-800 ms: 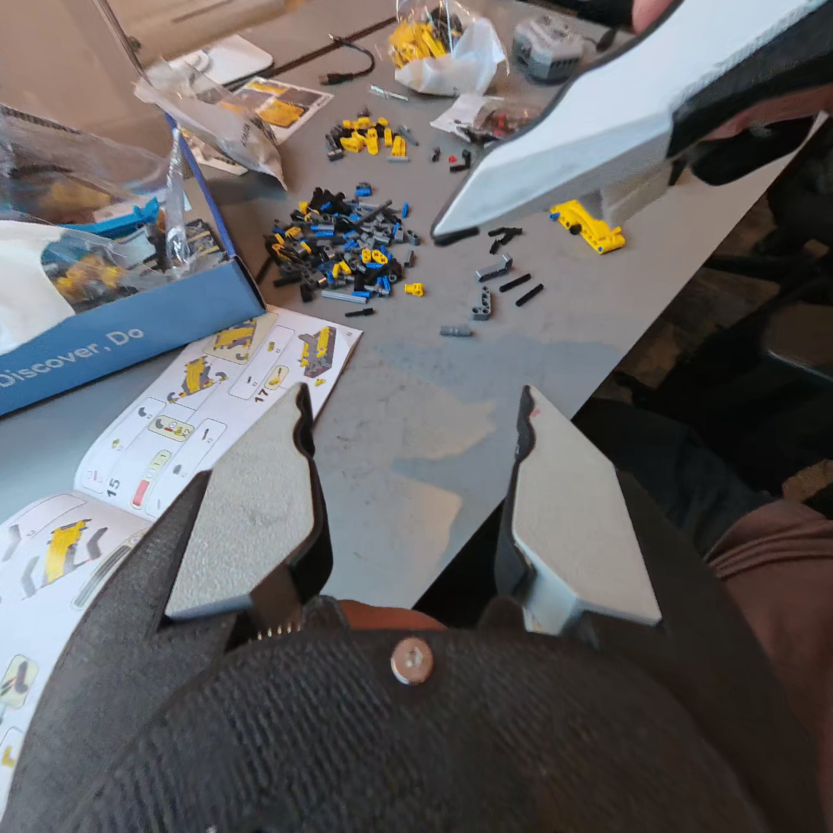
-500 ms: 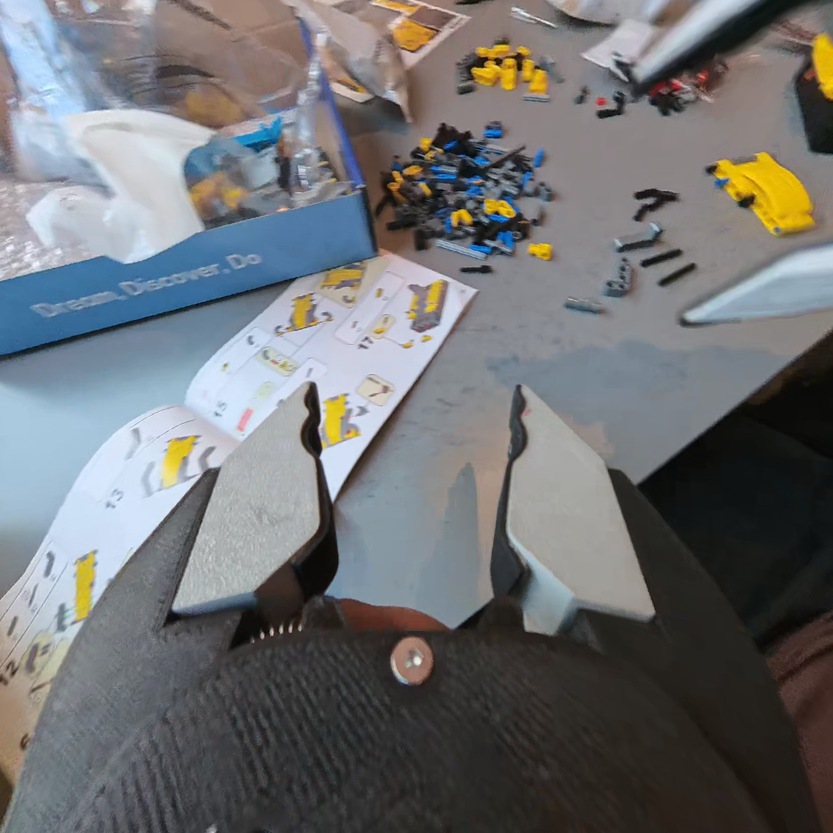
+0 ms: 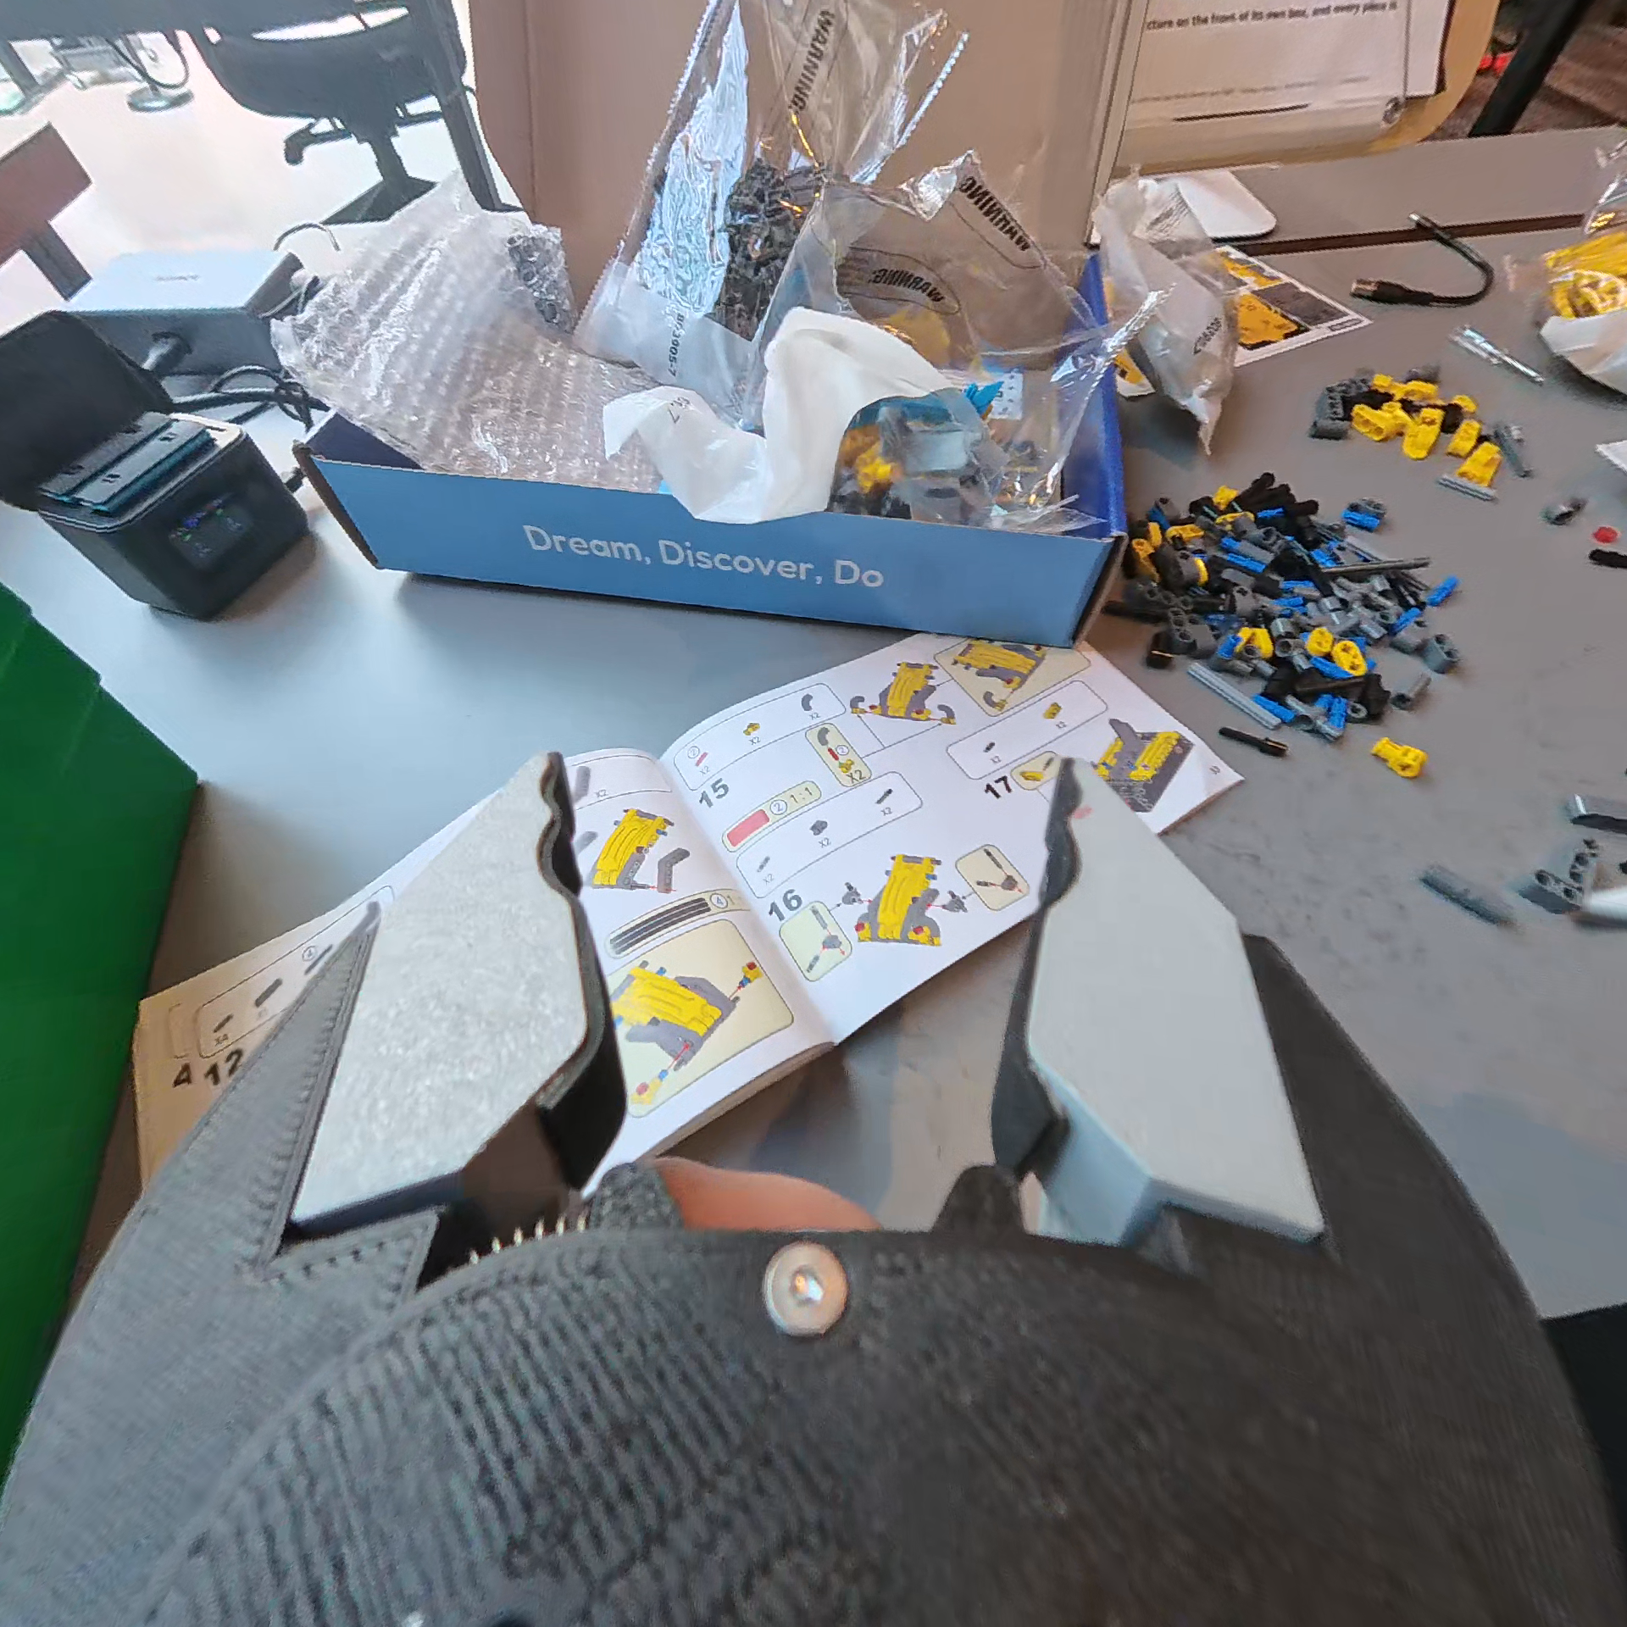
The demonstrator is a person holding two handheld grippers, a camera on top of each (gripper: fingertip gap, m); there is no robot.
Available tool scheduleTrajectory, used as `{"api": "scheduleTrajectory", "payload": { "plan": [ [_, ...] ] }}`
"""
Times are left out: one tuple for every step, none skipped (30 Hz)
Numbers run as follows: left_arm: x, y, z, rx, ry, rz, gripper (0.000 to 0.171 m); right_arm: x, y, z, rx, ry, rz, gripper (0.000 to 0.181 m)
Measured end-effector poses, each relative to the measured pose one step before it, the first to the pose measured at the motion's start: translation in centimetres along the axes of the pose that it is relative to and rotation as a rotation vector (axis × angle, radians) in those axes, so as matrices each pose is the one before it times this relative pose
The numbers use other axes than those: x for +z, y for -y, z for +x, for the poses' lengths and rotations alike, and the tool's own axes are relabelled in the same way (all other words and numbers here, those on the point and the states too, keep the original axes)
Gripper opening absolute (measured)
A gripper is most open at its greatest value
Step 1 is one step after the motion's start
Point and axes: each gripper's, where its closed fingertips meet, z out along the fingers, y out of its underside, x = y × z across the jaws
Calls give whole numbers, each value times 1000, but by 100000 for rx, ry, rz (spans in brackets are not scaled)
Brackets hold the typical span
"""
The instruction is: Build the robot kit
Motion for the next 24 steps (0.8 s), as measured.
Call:
{"api": "scheduleTrajectory", "payload": {
  "plan": [
    [9, -129, 425, 609, -1859, -590, 104, -294, -294, 890, 1472, -2790, -399, 73],
    [29, -202, 472, 729, -1582, -876, 105, -265, -418, 1057, 1634, -3426, -901, 74],
    [28, -149, 426, 521, -823, -467, 104, -231, -499, 1076, 1808, -3256, -1118, 74],
    [36, -172, 629, 644, -1559, -336, 103, -241, -459, 1032, 2101, -2837, -762, 75],
    [60, -251, 811, 788, -2114, -816, 103, -244, -363, 1033, 2705, -2595, -189, 77],
    [99, -338, 914, 1028, -2107, -1216, 103, -276, -299, 1020, 3132, -2271, 71, 78],
    [134, -414, 1091, 1509, -2549, -1412, 103, -307, -290, 1026, 2994, -2171, 83, 78],
    [148, -447, 1228, 1813, -2778, -1410, 103, -314, -333, 1185, 2675, -3037, -104, 78],
    [159, -446, 1298, 2073, -2642, -1398, 103, -308, -413, 1423, 2703, -4471, -525, 81],
    [151, -396, 1328, 2464, -2567, -1287, 103, -284, -448, 1602, 3138, -5292, -767, 86],
    [140, -355, 1357, 2758, -2628, -1167, 103, -289, -393, 1658, 3834, -5294, -420, 90],
    [122, -306, 1352, 2636, -2722, -1038, 103, -298, -213, 1699, 4559, -5241, 478, 93],
    [93, -278, 1401, 2614, -3316, -1012, 103, -312, -88, 1742, 4964, -5376, 1063, 95],
    [61, -234, 1341, 2882, -3706, -952, 103, -316, 12, 1863, 4769, -6081, 1320, 100],
    [-37, -157, 1240, 3434, -4094, -772, 102, -356, 246, 1918, 4453, -6694, 2327, 105],
    [-186, -124, 1265, 5143, -5662, -842, 99, -434, 525, 1856, 4772, -6527, 3869, 106],
    [-317, 124, 839, 4541, -4202, 282, 99, -510, 787, 1562, 5389, -5077, 4965, 106],
    [-514, 378, 411, 3391, -2648, 1345, 93, -561, 1012, 1226, 5960, -3512, 5791, 106],
    [-719, 680, 124, 2807, -2039, 2790, 82, -609, 1154, 813, 5433, -1826, 6214, 106],
    [-876, 1056, -644, 463, 1748, 4902, 78, -589, 1130, 324, 3733, 92, 5604, 106],
    [-972, 1255, -1448, -1332, 5640, 5586, 78, -532, 934, -203, 1605, 1980, 4352, 103],
    [-1018, 1295, -2113, -2703, 8350, 5651, 77, -400, 643, -896, -679, 4691, 2778, 100],
    [-1006, 1304, -2611, -4483, 10181, 5969, 77, -251, 289, -1421, -2411, 6293, 1035, 100],
    [-885, 1241, -2661, -5155, 9410, 5870, 76, -81, -9, -1812, -3610, 7270, -647, 99]
  ]
}}
